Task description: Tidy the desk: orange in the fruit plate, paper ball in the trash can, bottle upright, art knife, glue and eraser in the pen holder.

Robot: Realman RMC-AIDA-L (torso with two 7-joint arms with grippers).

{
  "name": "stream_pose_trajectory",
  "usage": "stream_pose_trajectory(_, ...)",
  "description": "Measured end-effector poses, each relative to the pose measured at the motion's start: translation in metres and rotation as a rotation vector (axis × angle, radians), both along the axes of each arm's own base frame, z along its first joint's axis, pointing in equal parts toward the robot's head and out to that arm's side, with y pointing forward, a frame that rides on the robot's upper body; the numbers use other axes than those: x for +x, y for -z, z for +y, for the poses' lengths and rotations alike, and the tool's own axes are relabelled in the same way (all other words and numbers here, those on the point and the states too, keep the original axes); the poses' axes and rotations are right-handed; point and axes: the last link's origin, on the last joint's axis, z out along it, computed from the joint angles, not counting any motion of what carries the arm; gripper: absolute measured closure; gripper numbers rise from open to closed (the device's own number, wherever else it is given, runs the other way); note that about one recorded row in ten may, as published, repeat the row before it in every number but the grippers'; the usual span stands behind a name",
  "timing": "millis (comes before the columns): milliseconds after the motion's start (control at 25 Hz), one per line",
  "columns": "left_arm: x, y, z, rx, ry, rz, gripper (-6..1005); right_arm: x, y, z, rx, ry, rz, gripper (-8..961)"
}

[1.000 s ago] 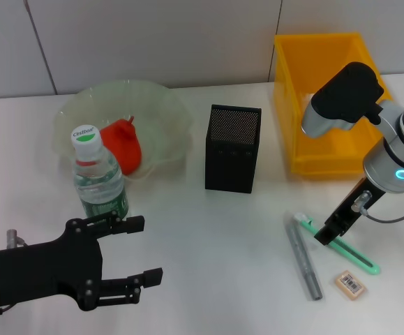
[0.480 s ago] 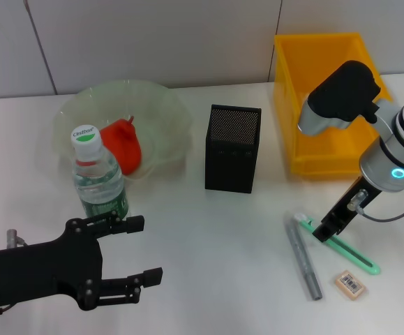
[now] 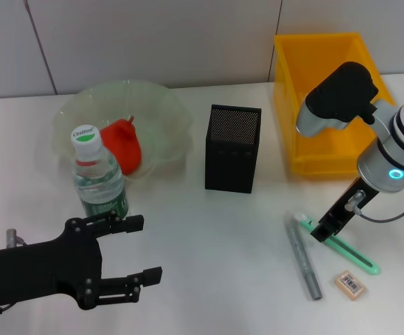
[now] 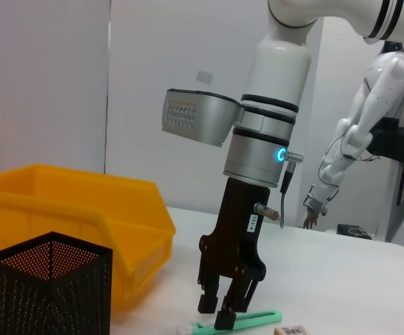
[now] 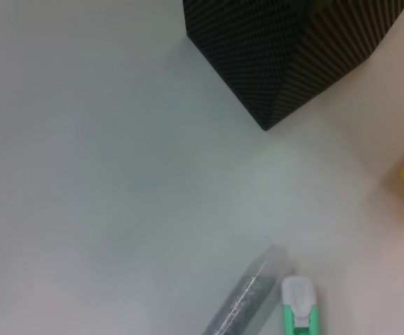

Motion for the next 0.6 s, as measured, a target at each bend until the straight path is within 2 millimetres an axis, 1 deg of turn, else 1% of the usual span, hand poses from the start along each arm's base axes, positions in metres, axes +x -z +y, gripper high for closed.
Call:
stream_pose_trajectory(80,0.0,-0.0001,0.0,0.001,0.0,0.0,163,-0.0005,0.001,0.0005,0.004,-0.001,-0.002,532)
stream_pose_trajectory(280,0.0,-0.0008,0.0002,0.003,-0.001,-0.002,163,0.0001,0.0034,-0.0001,0.0,-0.001,-0.009,581)
stream_pose_trajectory(600,0.0013,-0.0015,0.001,0.005,0.004,-0.007,163,0.0005,0.0042,-0.0002,-0.001,-0.002,-0.013,605)
